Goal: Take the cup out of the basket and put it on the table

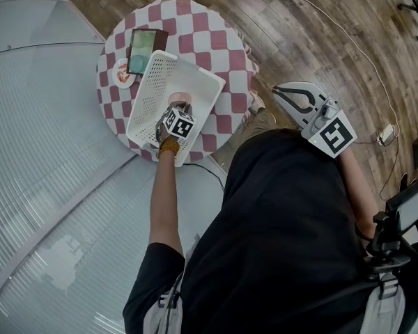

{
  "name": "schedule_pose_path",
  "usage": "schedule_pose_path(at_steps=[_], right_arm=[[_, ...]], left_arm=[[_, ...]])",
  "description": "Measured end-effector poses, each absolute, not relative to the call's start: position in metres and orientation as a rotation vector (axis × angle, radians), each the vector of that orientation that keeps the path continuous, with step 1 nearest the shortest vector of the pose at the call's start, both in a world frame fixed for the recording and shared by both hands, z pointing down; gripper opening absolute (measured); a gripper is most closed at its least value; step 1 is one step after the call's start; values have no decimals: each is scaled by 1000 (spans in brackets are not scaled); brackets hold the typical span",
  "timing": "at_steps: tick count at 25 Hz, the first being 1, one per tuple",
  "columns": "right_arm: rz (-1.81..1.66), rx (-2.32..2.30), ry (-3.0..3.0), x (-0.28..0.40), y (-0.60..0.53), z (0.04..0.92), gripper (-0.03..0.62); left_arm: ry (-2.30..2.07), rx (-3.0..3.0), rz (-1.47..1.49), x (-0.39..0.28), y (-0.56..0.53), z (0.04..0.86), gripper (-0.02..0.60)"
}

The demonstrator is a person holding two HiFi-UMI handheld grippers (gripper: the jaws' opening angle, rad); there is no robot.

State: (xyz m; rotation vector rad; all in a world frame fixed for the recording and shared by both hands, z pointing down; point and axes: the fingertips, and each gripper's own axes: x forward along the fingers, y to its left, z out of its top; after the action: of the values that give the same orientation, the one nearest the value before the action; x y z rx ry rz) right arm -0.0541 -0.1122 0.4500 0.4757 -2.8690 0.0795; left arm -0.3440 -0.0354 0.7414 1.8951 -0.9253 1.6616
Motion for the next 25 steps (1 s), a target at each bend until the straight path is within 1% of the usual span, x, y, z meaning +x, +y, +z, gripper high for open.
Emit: schedule_pose_path(at_steps=[8,25], right_arm=[[39,441,-2863,-55,-110,450,15],[76,452,-2865,-51,-109,453,15]], left_arm=[[-906,1897,1663,-343,-34,742,31],[-958,1880,1663,-345,-35,738,22]])
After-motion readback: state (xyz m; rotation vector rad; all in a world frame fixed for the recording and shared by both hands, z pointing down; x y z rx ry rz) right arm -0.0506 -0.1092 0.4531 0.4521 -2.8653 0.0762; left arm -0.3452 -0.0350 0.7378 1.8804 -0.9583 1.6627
